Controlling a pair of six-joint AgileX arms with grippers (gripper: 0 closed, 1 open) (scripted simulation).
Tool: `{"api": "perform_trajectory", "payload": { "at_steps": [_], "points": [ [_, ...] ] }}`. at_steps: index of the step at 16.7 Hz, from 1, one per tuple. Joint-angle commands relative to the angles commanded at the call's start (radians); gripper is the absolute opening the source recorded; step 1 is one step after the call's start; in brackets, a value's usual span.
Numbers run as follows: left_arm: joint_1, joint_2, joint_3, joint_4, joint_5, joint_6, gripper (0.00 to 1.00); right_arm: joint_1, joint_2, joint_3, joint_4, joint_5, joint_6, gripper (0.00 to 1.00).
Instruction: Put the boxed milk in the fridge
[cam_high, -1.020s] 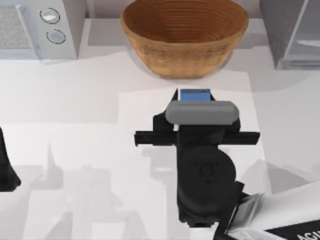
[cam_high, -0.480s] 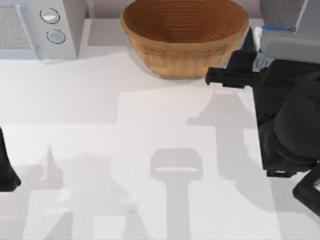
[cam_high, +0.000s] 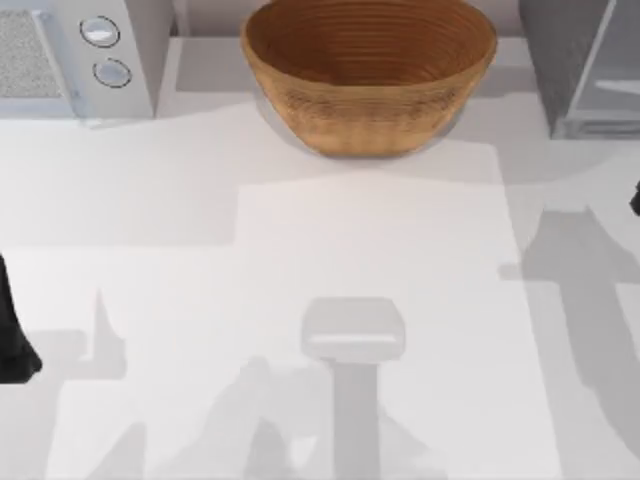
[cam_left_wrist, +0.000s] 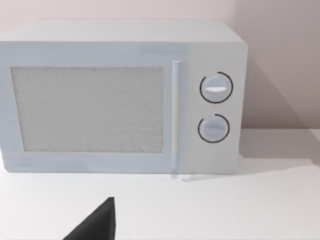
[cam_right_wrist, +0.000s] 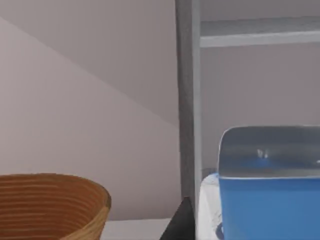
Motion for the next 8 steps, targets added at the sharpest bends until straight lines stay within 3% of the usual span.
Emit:
{"api": "perform_trajectory", "payload": {
  "at_steps": [8],
  "points": [
    [0.0, 0.0, 0.0, 0.0, 0.0, 0.0, 1.0, -0.33, -0.576, -0.253, -0.38, -0.355, -0.013, 0.0]
  ]
}}
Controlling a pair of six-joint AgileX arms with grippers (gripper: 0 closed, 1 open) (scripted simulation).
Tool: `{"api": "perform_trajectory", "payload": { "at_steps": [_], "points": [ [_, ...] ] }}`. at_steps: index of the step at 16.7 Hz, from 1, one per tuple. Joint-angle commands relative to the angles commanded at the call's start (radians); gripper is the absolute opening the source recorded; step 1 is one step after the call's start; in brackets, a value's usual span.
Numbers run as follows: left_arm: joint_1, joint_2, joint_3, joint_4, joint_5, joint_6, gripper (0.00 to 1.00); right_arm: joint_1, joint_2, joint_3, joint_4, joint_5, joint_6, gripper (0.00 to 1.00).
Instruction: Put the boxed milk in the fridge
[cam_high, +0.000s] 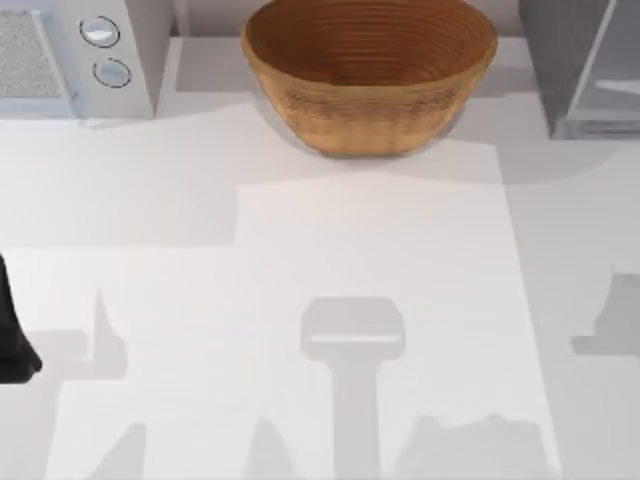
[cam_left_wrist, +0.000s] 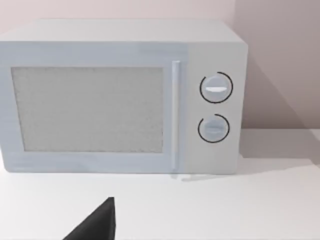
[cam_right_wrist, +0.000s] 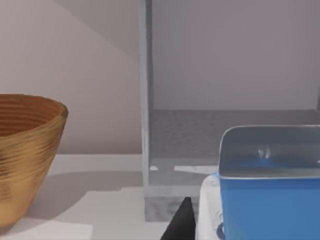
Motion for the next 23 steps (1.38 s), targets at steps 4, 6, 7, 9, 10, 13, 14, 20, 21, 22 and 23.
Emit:
{"api": "perform_trajectory", "payload": {
  "at_steps": [4, 6, 7, 9, 10, 13, 14, 20, 21, 22, 23],
  "points": [
    [0.0, 0.0, 0.0, 0.0, 0.0, 0.0, 1.0, -0.097, -0.17, -0.075, -0.112, -0.103, -0.003, 0.0],
    [0.0, 0.0, 0.0, 0.0, 0.0, 0.0, 1.0, -0.119, -0.207, -0.091, -0.137, -0.125, -0.004, 0.0],
    [0.0, 0.0, 0.0, 0.0, 0.0, 0.0, 1.0, -0.122, -0.213, -0.094, -0.14, -0.129, -0.004, 0.0],
    [0.0, 0.0, 0.0, 0.0, 0.0, 0.0, 1.0, -0.122, -0.213, -0.094, -0.14, -0.129, -0.004, 0.0],
    [0.0, 0.0, 0.0, 0.0, 0.0, 0.0, 1.0, -0.122, -0.213, -0.094, -0.14, -0.129, -0.004, 0.0],
    [0.0, 0.0, 0.0, 0.0, 0.0, 0.0, 1.0, -0.122, -0.199, -0.083, -0.129, -0.127, 0.0, 0.0],
    [0.0, 0.0, 0.0, 0.0, 0.0, 0.0, 1.0, -0.128, -0.179, -0.066, -0.11, -0.128, 0.004, 0.0],
    [0.0, 0.0, 0.0, 0.0, 0.0, 0.0, 1.0, -0.186, 0.164, 0.134, 0.133, -0.17, 0.007, 0.0],
    [0.0, 0.0, 0.0, 0.0, 0.0, 0.0, 1.0, -0.198, 0.255, 0.177, 0.185, -0.183, 0.006, 0.0],
    [0.0, 0.0, 0.0, 0.0, 0.0, 0.0, 1.0, -0.209, 0.354, 0.221, 0.239, -0.196, 0.004, 0.0],
    [0.0, 0.0, 0.0, 0.0, 0.0, 0.0, 1.0, -0.221, 0.459, 0.266, 0.295, -0.21, 0.002, 0.0]
  ]
}}
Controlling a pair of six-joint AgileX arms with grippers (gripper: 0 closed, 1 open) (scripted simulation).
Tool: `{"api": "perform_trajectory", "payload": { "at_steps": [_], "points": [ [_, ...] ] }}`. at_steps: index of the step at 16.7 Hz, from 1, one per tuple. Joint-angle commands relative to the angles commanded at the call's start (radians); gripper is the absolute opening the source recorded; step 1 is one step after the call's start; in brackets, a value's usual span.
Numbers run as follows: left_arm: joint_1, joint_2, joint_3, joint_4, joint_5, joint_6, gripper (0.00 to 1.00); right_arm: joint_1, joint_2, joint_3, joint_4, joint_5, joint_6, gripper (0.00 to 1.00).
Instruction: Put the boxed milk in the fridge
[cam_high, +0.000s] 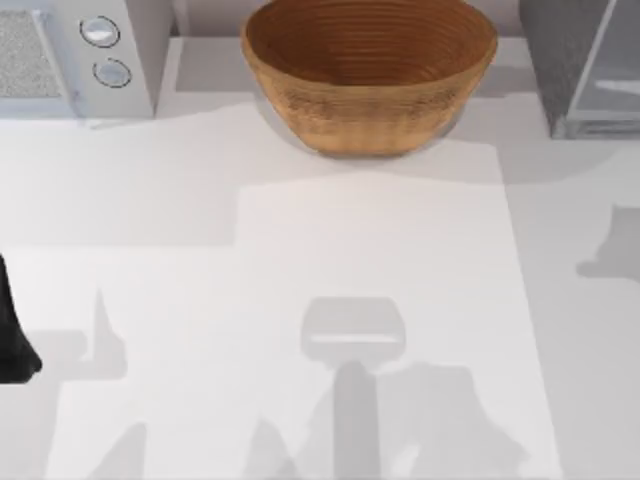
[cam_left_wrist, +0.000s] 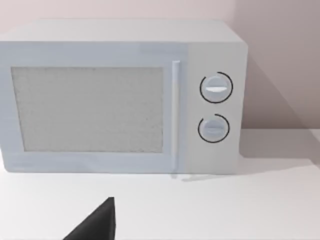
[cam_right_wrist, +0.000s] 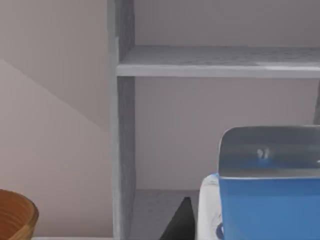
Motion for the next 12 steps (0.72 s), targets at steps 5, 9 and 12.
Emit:
{"api": "perform_trajectory", "payload": {
  "at_steps": [5, 9, 12],
  "points": [
    [0.0, 0.0, 0.0, 0.0, 0.0, 0.0, 1.0, -0.063, 0.575, 0.23, 0.285, -0.071, -0.002, 0.0],
    [0.0, 0.0, 0.0, 0.0, 0.0, 0.0, 1.0, -0.113, 1.011, 0.4, 0.499, -0.12, 0.002, 0.0],
    [0.0, 0.0, 0.0, 0.0, 0.0, 0.0, 1.0, -0.145, 1.267, 0.506, 0.63, -0.149, 0.005, 0.0]
  ]
}}
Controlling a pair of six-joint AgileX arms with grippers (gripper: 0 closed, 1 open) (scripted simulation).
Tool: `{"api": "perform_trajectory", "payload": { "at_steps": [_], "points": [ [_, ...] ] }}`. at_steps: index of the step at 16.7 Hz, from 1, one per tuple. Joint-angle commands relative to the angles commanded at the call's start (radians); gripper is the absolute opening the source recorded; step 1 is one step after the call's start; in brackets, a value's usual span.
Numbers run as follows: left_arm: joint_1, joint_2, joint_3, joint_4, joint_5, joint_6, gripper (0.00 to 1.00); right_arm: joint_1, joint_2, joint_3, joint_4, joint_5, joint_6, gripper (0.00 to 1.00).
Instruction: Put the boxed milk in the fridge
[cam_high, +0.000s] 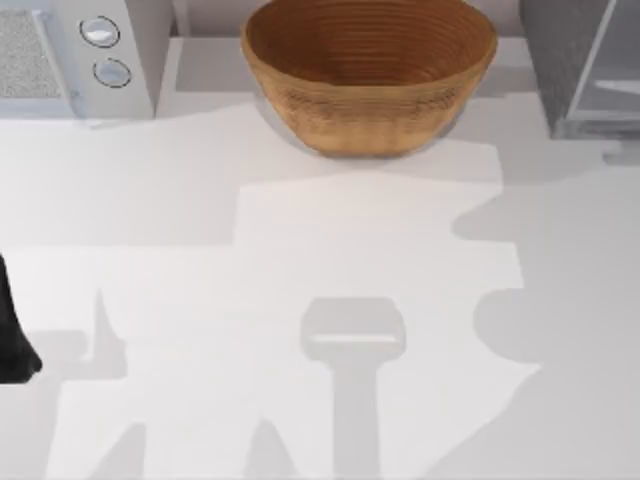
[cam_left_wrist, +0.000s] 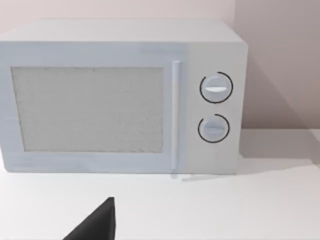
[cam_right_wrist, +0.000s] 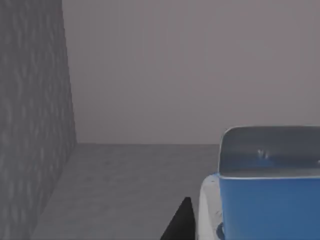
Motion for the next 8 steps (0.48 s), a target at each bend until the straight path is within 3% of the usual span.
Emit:
{"api": "perform_trajectory", "payload": {
  "at_steps": [4, 8],
  "points": [
    [0.0, 0.0, 0.0, 0.0, 0.0, 0.0, 1.0, -0.029, 0.198, 0.092, 0.113, -0.022, 0.003, 0.0],
    [0.0, 0.0, 0.0, 0.0, 0.0, 0.0, 1.0, -0.034, 0.235, 0.11, 0.135, -0.026, 0.004, 0.0]
  ]
}}
